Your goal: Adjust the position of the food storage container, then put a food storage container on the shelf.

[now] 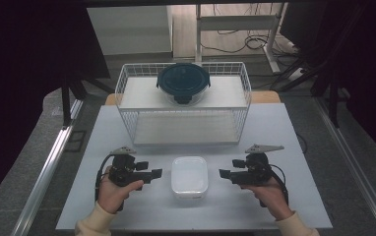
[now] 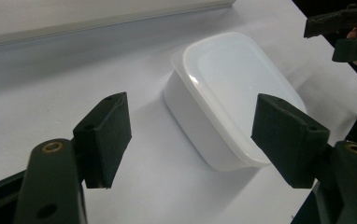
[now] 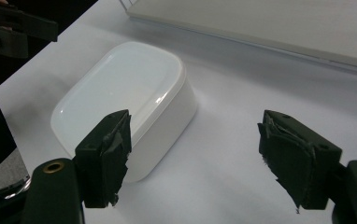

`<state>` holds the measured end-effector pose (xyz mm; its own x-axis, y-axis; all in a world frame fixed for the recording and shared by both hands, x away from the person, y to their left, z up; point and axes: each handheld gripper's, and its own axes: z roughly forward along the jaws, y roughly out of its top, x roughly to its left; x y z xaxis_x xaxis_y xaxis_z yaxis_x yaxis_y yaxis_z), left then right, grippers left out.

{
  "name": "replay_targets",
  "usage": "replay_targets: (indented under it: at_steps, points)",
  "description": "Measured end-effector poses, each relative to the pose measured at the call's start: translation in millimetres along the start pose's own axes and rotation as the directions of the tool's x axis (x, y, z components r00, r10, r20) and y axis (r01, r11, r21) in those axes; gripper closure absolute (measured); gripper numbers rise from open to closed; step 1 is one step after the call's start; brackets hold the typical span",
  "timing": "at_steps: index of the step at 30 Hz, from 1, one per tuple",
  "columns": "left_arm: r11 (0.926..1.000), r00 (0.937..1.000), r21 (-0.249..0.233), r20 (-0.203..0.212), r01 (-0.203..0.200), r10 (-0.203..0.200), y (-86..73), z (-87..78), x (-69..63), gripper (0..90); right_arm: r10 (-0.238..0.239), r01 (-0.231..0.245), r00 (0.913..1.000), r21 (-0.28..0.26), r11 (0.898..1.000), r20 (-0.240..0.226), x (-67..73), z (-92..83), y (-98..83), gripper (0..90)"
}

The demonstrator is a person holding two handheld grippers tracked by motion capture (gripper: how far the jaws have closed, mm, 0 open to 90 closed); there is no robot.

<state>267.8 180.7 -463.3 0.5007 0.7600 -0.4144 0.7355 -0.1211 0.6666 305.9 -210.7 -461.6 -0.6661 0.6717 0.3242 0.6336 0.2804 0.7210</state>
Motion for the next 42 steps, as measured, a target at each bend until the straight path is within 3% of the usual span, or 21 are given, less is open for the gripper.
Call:
replay_targets:
  at_steps: [7,14,21,25,28,34,35,37,42]
  points:
    - [0.9998,0.9999,-0.014,-0.003,0.013,-0.013,0.0,-2.0,-0.7,27.7,0.002,-0.002,1.0000,0.011,1.000,-0.007,3.0,2.7,-0.2,25.1]
    - [0.9995,0.9993,-0.031,0.036,0.011,-0.010,5.7,-2.8,-5.6,29.1,0.030,-0.030,0.9993,0.013,0.999,-0.024,3.9,4.5,1.8,25.5]
    - [0.9978,0.9961,-0.036,0.071,0.055,-0.052,15.1,2.1,-6.3,29.4,0.050,-0.049,0.9978,0.028,0.998,-0.043,8.7,7.5,17.8,27.4]
    - [0.9971,0.9942,-0.015,0.079,0.075,-0.074,18.1,8.9,-5.5,29.5,0.057,-0.054,0.9966,0.047,0.997,-0.060,14.5,15.9,24.8,29.8]
    - [0.9933,0.9865,-0.013,0.119,0.115,-0.113,16.7,12.7,-1.9,30.2,0.058,-0.053,0.9948,0.055,0.997,-0.084,19.2,25.8,27.2,31.6]
    - [0.9906,0.9831,0.011,0.122,0.136,-0.136,9.7,20.2,3.0,30.8,0.105,-0.098,0.9907,0.083,0.992,-0.086,20.1,40.3,26.1,33.3]
    - [0.9886,0.9801,0.015,0.130,0.150,-0.150,8.6,21.8,4.0,31.1,0.116,-0.109,0.9894,0.081,0.991,-0.088,19.8,41.2,24.7,34.2]
    - [0.9903,0.9835,0.031,0.117,0.135,-0.138,6.9,26.0,3.0,31.4,0.129,-0.120,0.9871,0.095,0.988,-0.096,19.6,45.1,21.3,35.2]
    - [0.9913,0.9827,0.053,0.135,0.120,-0.127,5.8,34.3,-1.2,32.0,0.136,-0.124,0.9858,0.115,0.986,-0.099,20.4,51.3,15.3,36.1]
